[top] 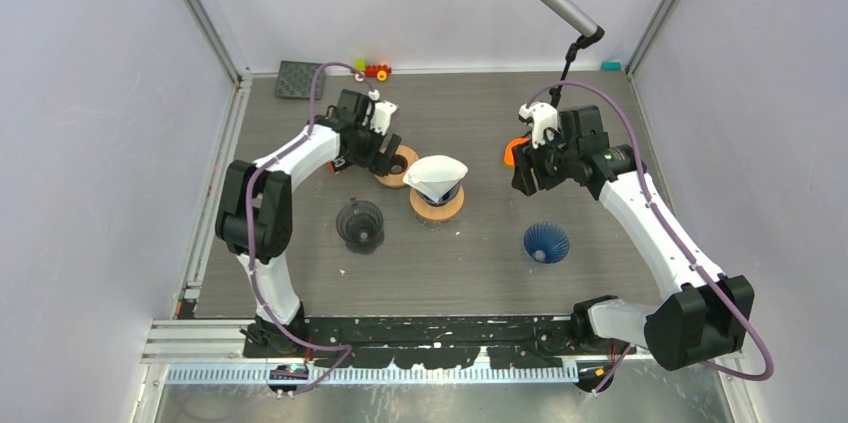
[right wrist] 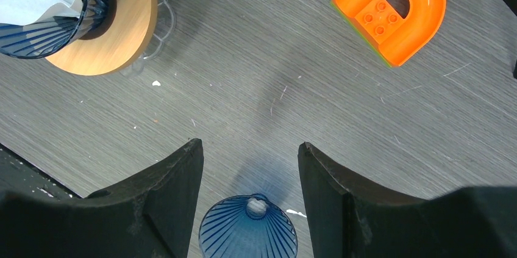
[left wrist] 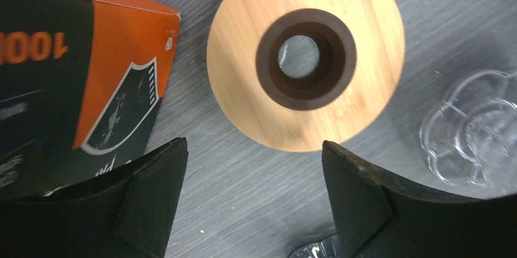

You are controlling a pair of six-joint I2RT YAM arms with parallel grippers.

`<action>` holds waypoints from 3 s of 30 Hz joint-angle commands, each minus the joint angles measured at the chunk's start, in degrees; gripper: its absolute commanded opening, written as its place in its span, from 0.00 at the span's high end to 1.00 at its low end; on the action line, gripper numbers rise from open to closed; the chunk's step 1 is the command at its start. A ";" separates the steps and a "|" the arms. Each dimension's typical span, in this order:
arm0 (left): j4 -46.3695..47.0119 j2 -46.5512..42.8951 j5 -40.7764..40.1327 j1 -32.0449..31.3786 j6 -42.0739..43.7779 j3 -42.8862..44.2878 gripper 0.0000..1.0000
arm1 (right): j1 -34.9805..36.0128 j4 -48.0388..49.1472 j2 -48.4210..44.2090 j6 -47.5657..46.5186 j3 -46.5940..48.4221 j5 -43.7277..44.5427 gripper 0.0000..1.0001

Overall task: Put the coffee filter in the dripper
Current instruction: Pick up the dripper holder from the center of the board, then place the dripper holder onto the coffee server.

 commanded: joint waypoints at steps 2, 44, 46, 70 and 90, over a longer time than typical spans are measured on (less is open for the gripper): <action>3.67 3.55 -5.68 -0.15 0.38 4.31 0.13 | -0.37 2.18 -1.77 -0.41 -0.21 -0.87 0.37; -0.25 9.37 -0.52 -3.76 -1.95 8.87 0.63 | -0.62 2.19 -1.38 -0.42 -0.91 -1.77 0.37; -2.63 8.69 0.97 -3.76 -1.12 9.79 0.67 | -0.67 2.19 -1.34 -0.40 -0.92 -1.81 0.37; -22.86 -23.05 13.21 7.35 3.65 -2.26 0.65 | -0.66 2.20 -2.47 -0.57 -1.29 -2.10 0.37; -20.61 -23.54 14.94 7.22 3.80 -12.53 0.58 | -0.85 1.59 -2.36 -0.67 -1.44 -3.38 0.37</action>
